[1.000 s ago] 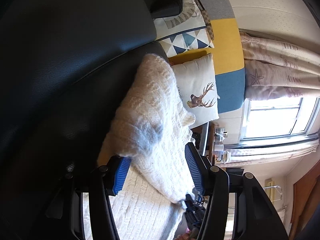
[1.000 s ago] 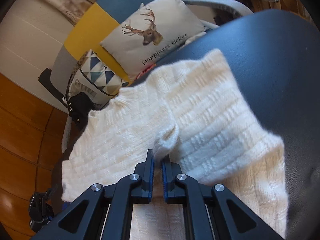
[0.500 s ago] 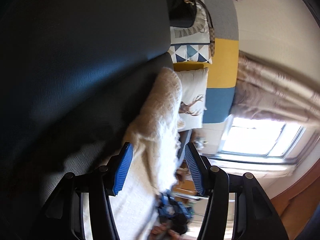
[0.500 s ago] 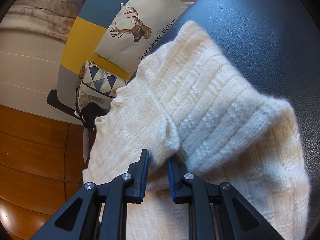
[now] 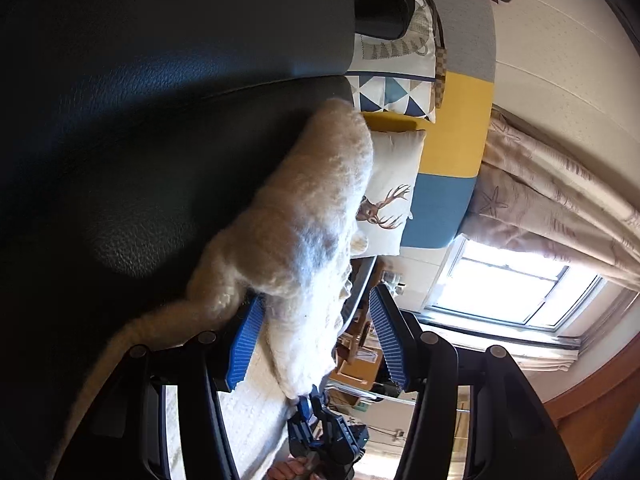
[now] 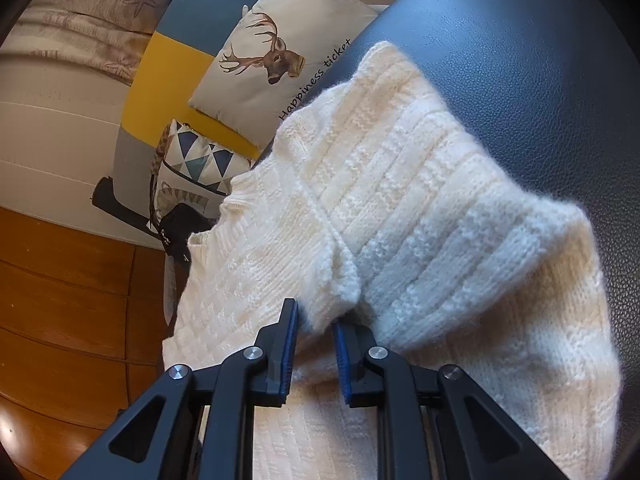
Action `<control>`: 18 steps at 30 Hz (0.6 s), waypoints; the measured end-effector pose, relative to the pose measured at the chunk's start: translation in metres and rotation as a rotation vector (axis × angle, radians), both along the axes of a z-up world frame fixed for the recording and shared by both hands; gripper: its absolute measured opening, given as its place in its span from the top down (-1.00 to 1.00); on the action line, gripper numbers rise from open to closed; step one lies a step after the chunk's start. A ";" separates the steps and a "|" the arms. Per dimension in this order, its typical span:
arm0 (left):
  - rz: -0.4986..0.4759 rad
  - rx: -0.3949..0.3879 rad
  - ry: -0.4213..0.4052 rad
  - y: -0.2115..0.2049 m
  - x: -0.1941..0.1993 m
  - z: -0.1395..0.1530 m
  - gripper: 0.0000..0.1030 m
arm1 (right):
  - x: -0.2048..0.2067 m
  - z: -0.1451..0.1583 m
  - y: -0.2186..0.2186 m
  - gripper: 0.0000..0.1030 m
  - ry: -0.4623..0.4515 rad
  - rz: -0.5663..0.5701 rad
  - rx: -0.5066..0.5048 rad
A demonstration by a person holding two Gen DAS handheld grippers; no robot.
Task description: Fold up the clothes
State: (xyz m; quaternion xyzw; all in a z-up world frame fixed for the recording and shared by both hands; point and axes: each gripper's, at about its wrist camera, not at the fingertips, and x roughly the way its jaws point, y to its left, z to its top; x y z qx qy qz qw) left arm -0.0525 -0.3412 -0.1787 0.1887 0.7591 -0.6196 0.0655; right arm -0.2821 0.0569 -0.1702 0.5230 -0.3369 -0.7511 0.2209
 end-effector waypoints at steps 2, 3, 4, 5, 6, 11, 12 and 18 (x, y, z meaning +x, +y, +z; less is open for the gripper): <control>-0.002 -0.016 -0.006 -0.001 -0.002 0.002 -0.11 | -0.001 0.000 0.000 0.68 0.004 0.002 0.000; 0.002 -0.025 -0.010 -0.003 -0.003 0.003 -0.11 | -0.001 -0.001 0.000 0.68 0.005 0.003 0.000; 0.015 -0.034 -0.011 -0.005 -0.004 0.004 -0.11 | -0.001 -0.001 0.000 0.68 0.007 0.004 0.000; 0.028 -0.045 -0.007 -0.007 -0.005 0.006 -0.11 | -0.001 -0.001 0.000 0.68 0.009 0.005 0.000; 0.037 -0.061 -0.008 -0.009 -0.007 0.008 -0.11 | -0.001 0.000 -0.001 0.68 0.020 0.012 0.013; 0.039 -0.244 -0.070 -0.017 -0.009 0.021 -0.11 | 0.001 0.004 -0.008 0.75 0.075 0.052 0.085; 0.029 -0.277 -0.082 -0.018 -0.009 0.023 -0.11 | 0.001 0.003 -0.007 0.76 0.077 0.056 0.085; -0.026 -0.349 -0.107 -0.022 -0.007 0.025 -0.08 | 0.001 0.006 -0.004 0.81 0.081 0.048 0.061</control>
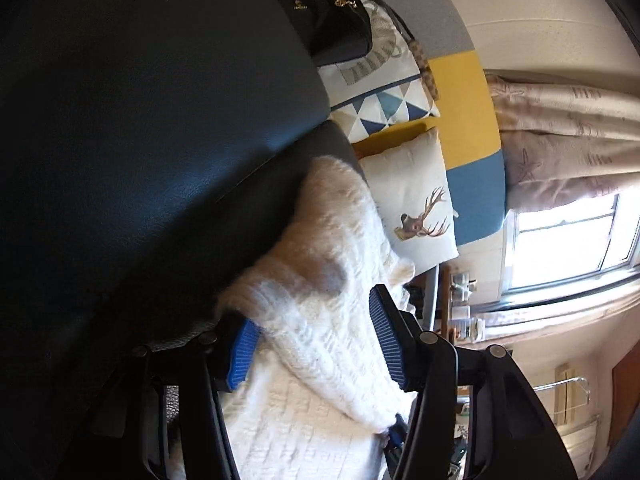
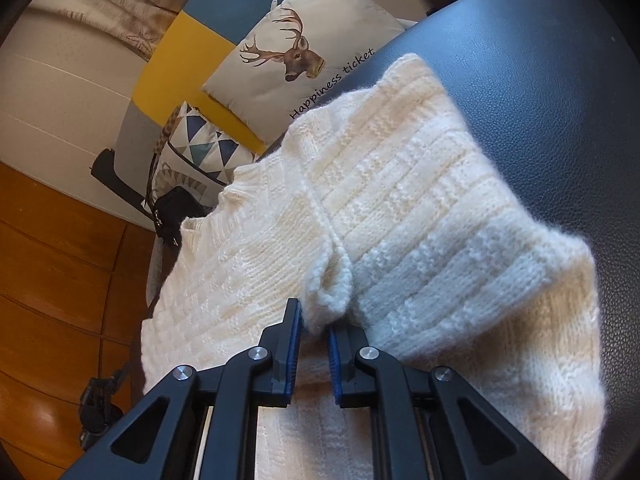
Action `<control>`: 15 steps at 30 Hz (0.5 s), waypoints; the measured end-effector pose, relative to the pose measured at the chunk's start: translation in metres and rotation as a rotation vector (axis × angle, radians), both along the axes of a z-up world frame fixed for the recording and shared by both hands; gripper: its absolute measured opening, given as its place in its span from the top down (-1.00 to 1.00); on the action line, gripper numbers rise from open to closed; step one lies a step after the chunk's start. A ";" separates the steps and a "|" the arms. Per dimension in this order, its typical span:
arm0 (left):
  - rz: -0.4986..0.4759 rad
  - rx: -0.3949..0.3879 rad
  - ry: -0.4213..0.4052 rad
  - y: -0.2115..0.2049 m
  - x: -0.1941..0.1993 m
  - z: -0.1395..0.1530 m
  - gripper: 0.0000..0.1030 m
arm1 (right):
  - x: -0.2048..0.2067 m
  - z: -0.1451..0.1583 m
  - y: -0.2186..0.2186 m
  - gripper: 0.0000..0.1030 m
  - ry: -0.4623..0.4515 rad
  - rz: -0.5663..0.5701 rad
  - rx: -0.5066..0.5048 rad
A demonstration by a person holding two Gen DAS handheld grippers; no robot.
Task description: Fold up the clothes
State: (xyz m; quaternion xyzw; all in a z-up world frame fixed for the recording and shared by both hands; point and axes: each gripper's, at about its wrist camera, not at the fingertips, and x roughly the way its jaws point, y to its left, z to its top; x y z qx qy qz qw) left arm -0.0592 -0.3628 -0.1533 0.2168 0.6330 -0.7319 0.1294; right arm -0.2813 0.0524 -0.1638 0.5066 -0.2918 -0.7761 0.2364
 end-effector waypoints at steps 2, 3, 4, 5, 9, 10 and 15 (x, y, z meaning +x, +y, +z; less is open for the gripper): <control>-0.018 -0.019 -0.009 -0.001 0.001 0.001 -0.08 | 0.000 0.002 0.001 0.81 0.001 -0.005 -0.011; -0.027 -0.029 -0.014 -0.002 0.001 0.001 -0.08 | 0.000 0.003 0.002 0.80 0.001 -0.007 -0.016; -0.040 -0.052 -0.025 -0.002 0.000 0.004 -0.08 | 0.000 0.003 0.002 0.74 0.002 -0.010 -0.021; -0.051 -0.080 -0.042 -0.002 -0.003 0.007 -0.08 | 0.000 0.004 0.003 0.75 0.002 -0.012 -0.026; -0.088 -0.042 -0.073 -0.001 -0.005 -0.001 -0.08 | 0.000 0.001 0.002 0.75 -0.002 -0.014 0.003; -0.091 -0.030 -0.061 0.000 -0.001 -0.002 -0.08 | 0.000 0.000 0.002 0.76 -0.003 -0.014 0.011; -0.110 -0.031 -0.035 0.004 0.016 0.001 -0.08 | -0.004 -0.012 0.015 0.71 -0.091 -0.062 -0.128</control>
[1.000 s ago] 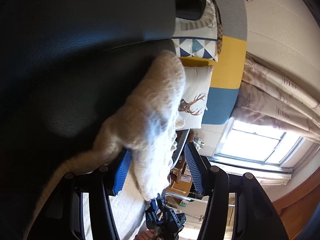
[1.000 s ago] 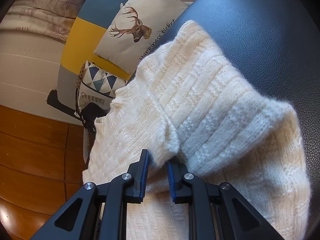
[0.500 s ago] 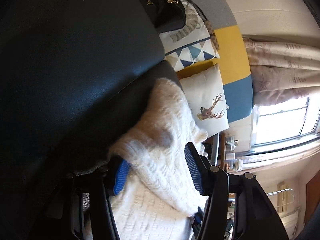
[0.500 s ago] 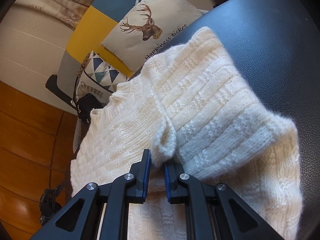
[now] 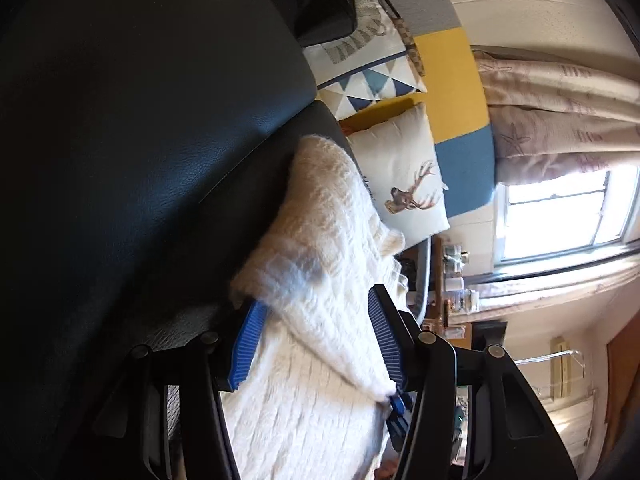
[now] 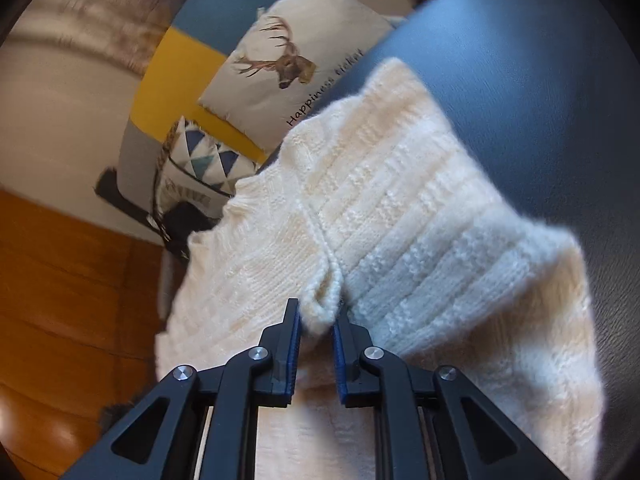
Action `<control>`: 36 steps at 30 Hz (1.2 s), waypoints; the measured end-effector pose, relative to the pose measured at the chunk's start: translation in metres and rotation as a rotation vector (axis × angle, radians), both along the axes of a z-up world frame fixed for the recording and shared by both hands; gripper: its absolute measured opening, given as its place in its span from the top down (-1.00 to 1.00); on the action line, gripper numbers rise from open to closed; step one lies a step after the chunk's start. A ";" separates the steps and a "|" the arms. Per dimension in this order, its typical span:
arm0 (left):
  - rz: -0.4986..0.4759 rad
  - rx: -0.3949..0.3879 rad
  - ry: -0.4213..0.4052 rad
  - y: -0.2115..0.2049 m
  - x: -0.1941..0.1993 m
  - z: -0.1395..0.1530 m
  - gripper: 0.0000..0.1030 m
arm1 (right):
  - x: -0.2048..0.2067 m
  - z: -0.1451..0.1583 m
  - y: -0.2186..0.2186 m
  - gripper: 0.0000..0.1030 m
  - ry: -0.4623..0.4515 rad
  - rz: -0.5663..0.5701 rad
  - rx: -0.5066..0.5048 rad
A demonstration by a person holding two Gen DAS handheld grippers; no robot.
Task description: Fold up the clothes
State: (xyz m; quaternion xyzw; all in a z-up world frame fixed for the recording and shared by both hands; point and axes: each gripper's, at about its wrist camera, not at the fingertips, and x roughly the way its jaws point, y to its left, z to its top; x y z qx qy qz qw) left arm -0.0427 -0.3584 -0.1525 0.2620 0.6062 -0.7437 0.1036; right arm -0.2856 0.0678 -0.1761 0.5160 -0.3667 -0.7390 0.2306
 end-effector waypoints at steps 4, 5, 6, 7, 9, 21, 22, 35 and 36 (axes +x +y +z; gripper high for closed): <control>-0.001 -0.028 0.000 0.001 0.012 0.007 -0.08 | -0.003 0.000 0.000 0.69 -0.004 -0.009 -0.011; -0.002 -0.035 0.000 0.001 0.015 0.009 -0.08 | -0.003 0.003 -0.002 0.69 0.010 -0.001 0.012; -0.002 -0.042 0.000 0.002 0.018 0.011 -0.08 | -0.002 0.006 -0.006 0.71 0.027 0.008 0.042; -0.002 -0.049 0.000 0.002 0.021 0.013 -0.08 | -0.003 0.010 -0.010 0.79 0.044 0.021 0.075; -0.003 -0.062 0.000 0.003 0.026 0.016 -0.08 | -0.004 0.018 -0.020 0.84 0.079 0.051 0.136; -0.055 -0.134 0.067 0.006 0.022 0.041 -0.08 | -0.005 0.025 -0.027 0.86 0.159 0.058 0.287; -0.063 -0.145 0.074 0.006 0.021 0.045 -0.08 | -0.001 0.034 -0.025 0.86 0.194 0.051 0.267; -0.087 -0.109 0.123 -0.003 -0.017 0.063 -0.08 | -0.009 0.025 -0.014 0.59 0.073 0.057 0.247; -0.089 -0.096 0.124 -0.005 -0.022 0.062 -0.08 | -0.006 0.031 -0.011 0.59 0.093 0.041 0.270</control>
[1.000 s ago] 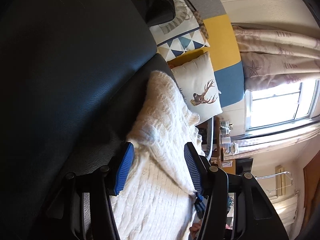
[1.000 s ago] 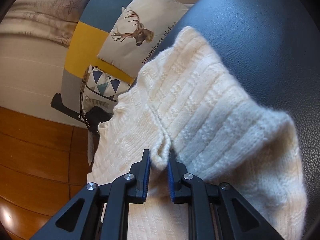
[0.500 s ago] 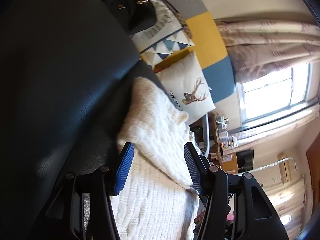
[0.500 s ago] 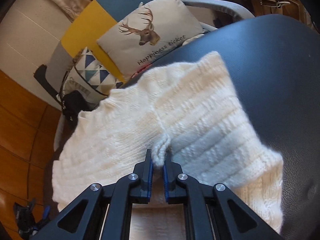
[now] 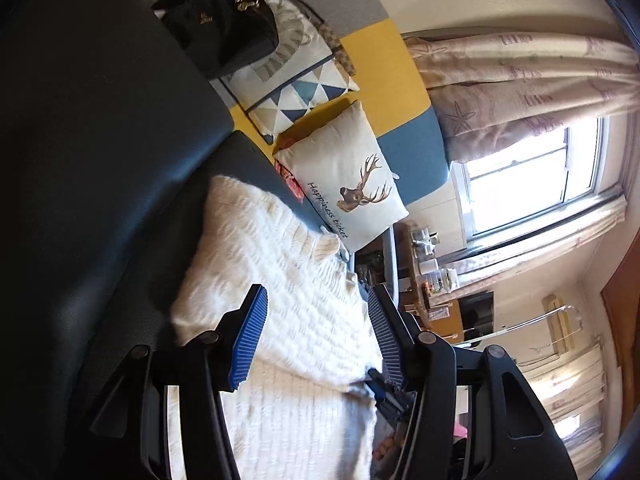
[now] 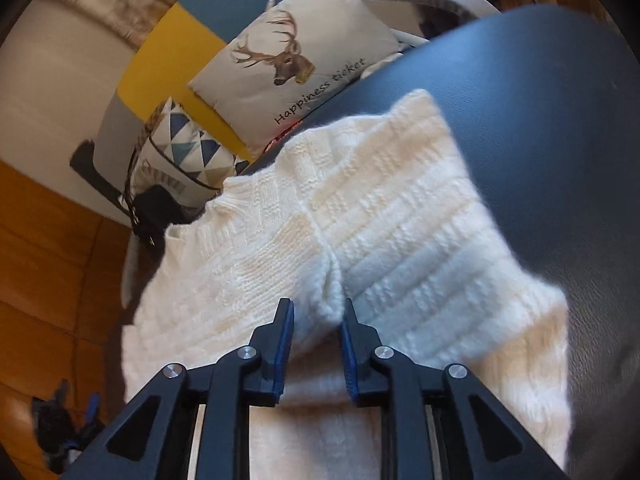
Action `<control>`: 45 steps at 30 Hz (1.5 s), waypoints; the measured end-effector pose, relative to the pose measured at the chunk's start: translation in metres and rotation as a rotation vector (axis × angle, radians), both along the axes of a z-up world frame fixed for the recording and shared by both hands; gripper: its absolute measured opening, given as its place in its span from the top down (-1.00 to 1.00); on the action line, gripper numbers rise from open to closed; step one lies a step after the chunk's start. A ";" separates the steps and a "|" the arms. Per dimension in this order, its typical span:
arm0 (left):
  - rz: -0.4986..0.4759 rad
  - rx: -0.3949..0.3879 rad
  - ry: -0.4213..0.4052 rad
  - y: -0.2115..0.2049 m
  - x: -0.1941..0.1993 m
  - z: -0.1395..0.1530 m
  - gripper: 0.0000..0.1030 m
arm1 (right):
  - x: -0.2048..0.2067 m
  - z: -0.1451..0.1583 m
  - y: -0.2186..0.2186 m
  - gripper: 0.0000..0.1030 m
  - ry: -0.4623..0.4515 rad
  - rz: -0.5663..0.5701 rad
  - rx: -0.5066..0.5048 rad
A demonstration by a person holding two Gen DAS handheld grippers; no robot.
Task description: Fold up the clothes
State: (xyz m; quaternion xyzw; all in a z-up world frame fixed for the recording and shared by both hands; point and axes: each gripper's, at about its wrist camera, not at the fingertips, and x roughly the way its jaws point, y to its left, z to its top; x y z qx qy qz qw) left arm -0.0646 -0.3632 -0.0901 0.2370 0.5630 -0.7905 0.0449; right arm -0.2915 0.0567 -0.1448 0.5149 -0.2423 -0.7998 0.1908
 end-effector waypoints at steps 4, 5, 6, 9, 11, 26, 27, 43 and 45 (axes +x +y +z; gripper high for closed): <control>-0.029 0.028 -0.005 -0.002 -0.025 -0.002 -0.08 | 0.015 0.029 0.002 0.52 0.134 -0.026 0.116; -0.039 0.038 -0.007 -0.002 -0.032 -0.003 -0.08 | 0.017 0.035 -0.009 0.52 0.157 0.026 0.130; -0.049 0.057 -0.006 -0.002 -0.039 -0.005 -0.08 | 0.018 0.039 -0.022 0.52 0.176 0.091 0.143; -0.066 0.102 -0.024 -0.002 -0.059 -0.012 -0.08 | 0.020 0.043 -0.064 0.53 0.227 0.237 0.185; -0.068 0.118 -0.042 -0.003 -0.071 -0.016 -0.08 | 0.019 0.043 -0.088 0.53 0.246 0.311 0.208; -0.092 0.048 -0.104 -0.002 -0.103 -0.025 -0.07 | -0.003 0.018 -0.101 0.60 0.192 0.313 0.278; -0.103 0.048 -0.092 0.000 -0.103 -0.023 -0.07 | -0.001 0.023 -0.107 0.60 0.208 0.337 0.270; -0.167 0.019 -0.131 0.017 -0.094 -0.035 0.07 | -0.004 0.012 -0.134 0.66 0.150 0.413 0.222; -0.130 0.061 -0.098 0.014 -0.067 -0.036 0.04 | 0.009 0.023 -0.133 0.57 0.157 0.429 0.163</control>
